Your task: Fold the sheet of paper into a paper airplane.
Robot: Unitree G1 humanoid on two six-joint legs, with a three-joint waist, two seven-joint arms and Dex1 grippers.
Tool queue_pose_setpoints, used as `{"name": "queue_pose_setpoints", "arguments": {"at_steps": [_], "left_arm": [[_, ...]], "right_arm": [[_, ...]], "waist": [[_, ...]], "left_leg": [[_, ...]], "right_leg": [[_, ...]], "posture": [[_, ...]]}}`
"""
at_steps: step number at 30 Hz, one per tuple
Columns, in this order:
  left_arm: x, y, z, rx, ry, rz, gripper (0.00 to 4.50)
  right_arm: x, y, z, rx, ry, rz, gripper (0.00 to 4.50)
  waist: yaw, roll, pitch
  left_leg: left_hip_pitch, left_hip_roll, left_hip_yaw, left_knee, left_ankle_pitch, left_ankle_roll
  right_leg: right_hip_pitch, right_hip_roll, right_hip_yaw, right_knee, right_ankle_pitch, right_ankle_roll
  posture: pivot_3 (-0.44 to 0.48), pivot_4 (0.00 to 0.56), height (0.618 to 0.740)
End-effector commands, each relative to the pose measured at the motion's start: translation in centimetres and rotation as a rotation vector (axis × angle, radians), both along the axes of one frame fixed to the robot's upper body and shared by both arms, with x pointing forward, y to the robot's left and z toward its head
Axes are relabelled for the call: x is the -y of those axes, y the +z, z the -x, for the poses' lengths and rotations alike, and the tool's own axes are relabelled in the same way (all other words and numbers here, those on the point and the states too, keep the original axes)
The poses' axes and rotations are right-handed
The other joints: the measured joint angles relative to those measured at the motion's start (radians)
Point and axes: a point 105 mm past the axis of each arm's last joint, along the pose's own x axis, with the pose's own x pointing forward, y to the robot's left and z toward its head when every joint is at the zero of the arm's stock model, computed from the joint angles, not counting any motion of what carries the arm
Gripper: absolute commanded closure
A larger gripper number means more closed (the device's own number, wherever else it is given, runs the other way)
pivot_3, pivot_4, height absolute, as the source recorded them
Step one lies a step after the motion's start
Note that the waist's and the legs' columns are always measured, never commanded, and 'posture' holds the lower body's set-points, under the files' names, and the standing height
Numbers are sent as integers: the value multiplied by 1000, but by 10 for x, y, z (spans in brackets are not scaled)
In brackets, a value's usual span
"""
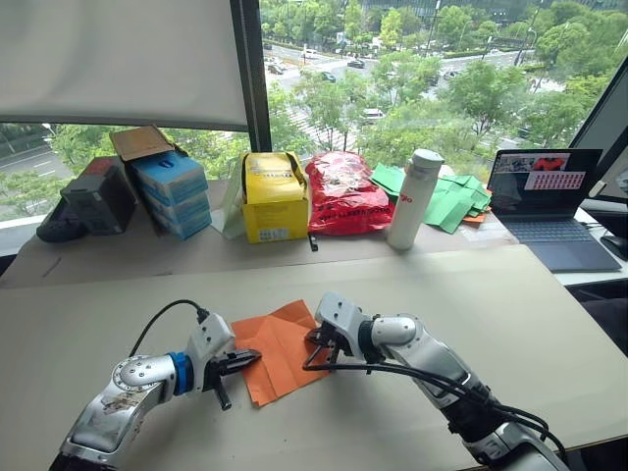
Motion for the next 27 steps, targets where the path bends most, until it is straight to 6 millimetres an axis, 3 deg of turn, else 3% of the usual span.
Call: {"name": "queue_pose_setpoints", "arguments": {"at_steps": [1,8,11,17,27], "left_arm": [[-3,-10,5,-35,15,-31,4500],[-1,-9,4,-28,14,-25,4500],[-1,-10,4,-24,10,-34,4500],[1,-12,6,-27,1,-41,4500],[0,-10,6,-23,7,-41,4500]], "right_arm": [[4,-8,1,-27,-26,21,4312],[-2,19,-8,13,-69,-116,4312],[-2,35,-24,15,-141,-217,3475],[-8,39,-42,7,-208,-273,1501],[-18,32,-40,-91,-198,-327,1501]], "waist": [[0,0,0],[0,0,0],[0,0,0],[-1,0,0],[-2,0,0]], "left_leg": [[0,0,0,0,0,0],[0,0,0,0,0,0],[0,0,0,0,0,0],[0,0,0,0,0,-1],[0,0,0,0,0,-1]], "right_leg": [[0,0,0,0,0,0],[0,0,0,0,0,0],[0,0,0,1,0,0],[-1,0,0,1,0,0],[-1,0,0,2,0,0]], "posture": [[0,150,740],[0,150,740],[0,150,740],[0,150,740],[0,150,740]]}}
